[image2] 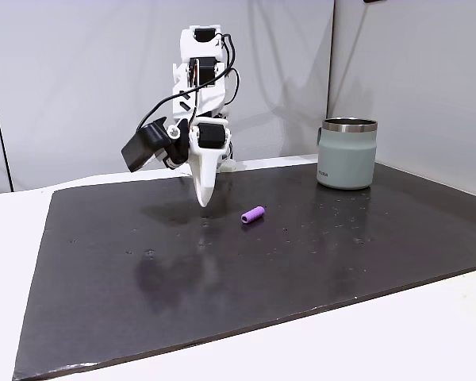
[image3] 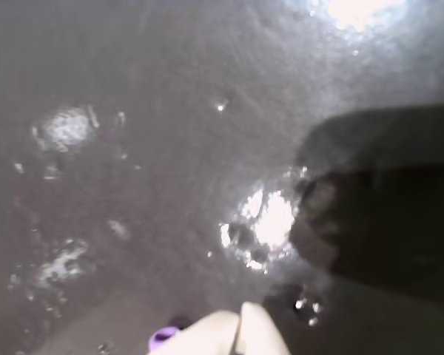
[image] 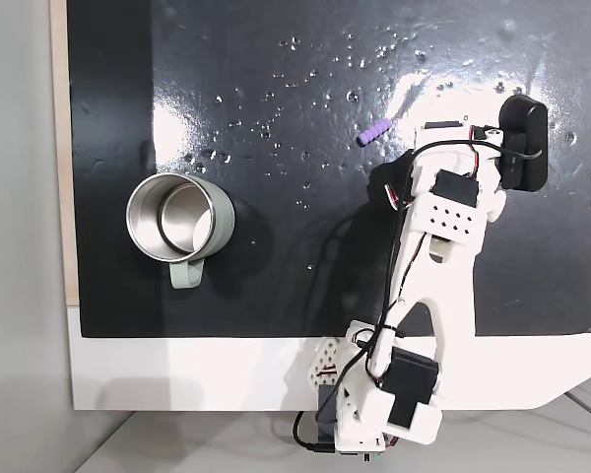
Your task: Grasp a pengrip and put it in the cup.
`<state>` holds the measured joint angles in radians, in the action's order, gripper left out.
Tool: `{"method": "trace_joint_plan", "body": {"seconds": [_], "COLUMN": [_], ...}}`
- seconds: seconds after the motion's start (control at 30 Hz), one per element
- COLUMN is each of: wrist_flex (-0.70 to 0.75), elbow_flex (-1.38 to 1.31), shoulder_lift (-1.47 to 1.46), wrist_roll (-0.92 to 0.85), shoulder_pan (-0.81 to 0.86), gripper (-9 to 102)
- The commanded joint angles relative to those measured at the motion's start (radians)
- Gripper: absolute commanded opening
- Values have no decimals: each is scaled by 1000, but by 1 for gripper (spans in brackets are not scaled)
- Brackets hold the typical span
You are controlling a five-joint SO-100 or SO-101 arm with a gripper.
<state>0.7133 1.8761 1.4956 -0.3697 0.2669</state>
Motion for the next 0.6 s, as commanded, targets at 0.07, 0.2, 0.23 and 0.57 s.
{"method": "trace_joint_plan", "body": {"seconds": [0.07, 0.2, 0.23, 0.57], "wrist_flex": [-20, -40, -40, -126], "elbow_flex": [-127, -129, -129, -98], "shoulder_lift": [-71, -77, -77, -44], "wrist_roll": [-67, -110, -118, -262], "shoulder_pan": [5, -14, -17, -49], "gripper": [0, 0, 0, 3]}}
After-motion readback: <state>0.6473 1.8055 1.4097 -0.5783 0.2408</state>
